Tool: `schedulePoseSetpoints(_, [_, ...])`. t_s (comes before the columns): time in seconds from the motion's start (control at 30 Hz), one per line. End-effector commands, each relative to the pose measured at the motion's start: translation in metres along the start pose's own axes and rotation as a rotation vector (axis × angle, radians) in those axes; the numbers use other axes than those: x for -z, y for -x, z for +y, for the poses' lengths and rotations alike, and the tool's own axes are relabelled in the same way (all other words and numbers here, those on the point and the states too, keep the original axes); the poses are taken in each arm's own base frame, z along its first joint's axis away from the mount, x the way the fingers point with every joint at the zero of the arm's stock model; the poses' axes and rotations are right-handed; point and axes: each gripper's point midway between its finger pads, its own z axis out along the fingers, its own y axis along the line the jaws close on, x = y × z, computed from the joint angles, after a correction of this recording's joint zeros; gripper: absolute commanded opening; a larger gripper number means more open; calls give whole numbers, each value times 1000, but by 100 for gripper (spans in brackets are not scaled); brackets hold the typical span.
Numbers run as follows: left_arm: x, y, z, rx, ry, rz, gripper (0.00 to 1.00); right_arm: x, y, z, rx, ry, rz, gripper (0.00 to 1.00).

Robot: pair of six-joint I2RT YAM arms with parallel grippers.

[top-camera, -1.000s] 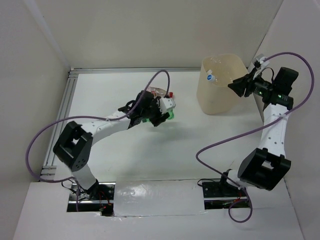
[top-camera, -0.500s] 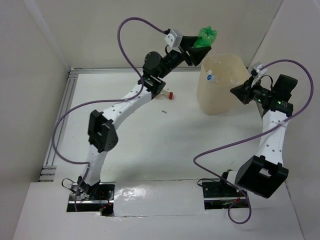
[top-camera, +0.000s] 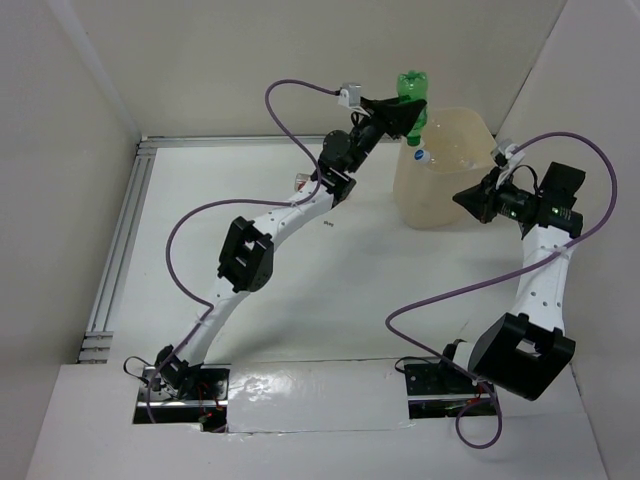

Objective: Put the plastic bottles in the bin

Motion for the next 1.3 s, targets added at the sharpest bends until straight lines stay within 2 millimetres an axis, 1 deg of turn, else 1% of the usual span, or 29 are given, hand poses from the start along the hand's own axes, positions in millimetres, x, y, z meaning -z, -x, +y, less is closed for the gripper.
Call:
schedulePoseSetpoints(0.0, [-8,65,-47,129,-115,-241,27,3,0,18,-1,53,-19,12])
schedulePoseSetpoints(0.03, [-8,62,-52,146,-122,-236,27,4,-1,19,-9,55,-16,12])
schedulePoseSetpoints(0.07, [-8,58,-47,162,-109,-236,27,3,-7,22,-22,63,-6,12])
schedulePoseSetpoints(0.1, [-8,61,-50,172,-117,-242,27,5,-6,25,-11,64,-6,12])
schedulePoseSetpoints(0.13, [-9,57,-55,187,-122,-235,27,5,-7,25,-1,67,-3,12])
schedulePoseSetpoints(0.17, [-9,46,-46,187,-101,-213,27,4,-11,27,-19,71,3,12])
schedulePoseSetpoints(0.2, [-9,46,-46,187,-100,-213,27,5,-13,28,-17,74,6,12])
schedulePoseSetpoints(0.23, [-9,40,-49,193,-97,-200,27,5,-13,28,-17,74,6,12])
schedulePoseSetpoints(0.27, [-8,34,-45,193,-86,-189,27,5,-13,28,-17,74,6,12])
schedulePoseSetpoints(0.3, [-8,24,-47,184,-74,-164,28,4,-12,30,-17,81,-1,12])
schedulePoseSetpoints(0.33, [-8,25,-45,185,-64,-173,28,4,-12,30,-17,81,-1,12])
schedulePoseSetpoints(0.37, [-7,16,-46,180,-61,-162,28,4,-12,30,-17,81,-1,12])
schedulePoseSetpoints(0.4, [-6,10,-35,171,-27,-164,30,4,-10,31,-18,88,-7,12])
schedulePoseSetpoints(0.43, [-6,7,-39,178,-22,-167,30,4,-11,32,-26,90,-4,12])
schedulePoseSetpoints(0.57, [-5,-6,-19,168,38,-167,36,5,-17,39,-41,111,2,12])
schedulePoseSetpoints(0.73, [-3,-17,-8,152,81,-134,37,4,-24,44,-60,129,5,12])
schedulePoseSetpoints(0.8, [0,-27,0,139,104,-108,40,4,-24,44,-60,129,5,12])
schedulePoseSetpoints(0.83, [0,-28,-1,138,97,-102,42,4,-24,44,-60,129,5,12])
schedulePoseSetpoints(0.87, [1,-31,2,124,106,-91,47,4,-24,44,-60,129,5,12])
schedulePoseSetpoints(0.9, [-1,-27,-4,115,92,-89,51,4,-23,45,-60,135,-2,12])
schedulePoseSetpoints(0.97, [1,-34,0,98,99,-66,58,4,-23,45,-60,135,-2,12])
schedulePoseSetpoints(1.0, [-1,-30,-3,86,98,-67,70,3,-26,46,-69,137,1,12])
schedulePoseSetpoints(1.03, [1,-35,-2,75,95,-51,76,3,-26,46,-69,137,1,13])
schedulePoseSetpoints(1.07, [-1,-29,-6,76,89,-58,80,3,-26,46,-69,137,1,13])
schedulePoseSetpoints(1.1, [0,-31,-7,64,80,-50,80,3,-24,46,-61,141,-9,13])
schedulePoseSetpoints(1.13, [0,-31,-6,50,80,-50,87,3,-24,46,-61,141,-9,15])
schedulePoseSetpoints(1.2, [-4,-19,-17,39,59,-59,95,3,-24,46,-61,141,-9,19])
schedulePoseSetpoints(1.23, [-4,-20,-17,19,52,-53,100,3,-24,46,-61,141,-9,22])
schedulePoseSetpoints(1.27, [-7,-9,-25,10,41,-67,100,3,-24,46,-61,141,-9,26])
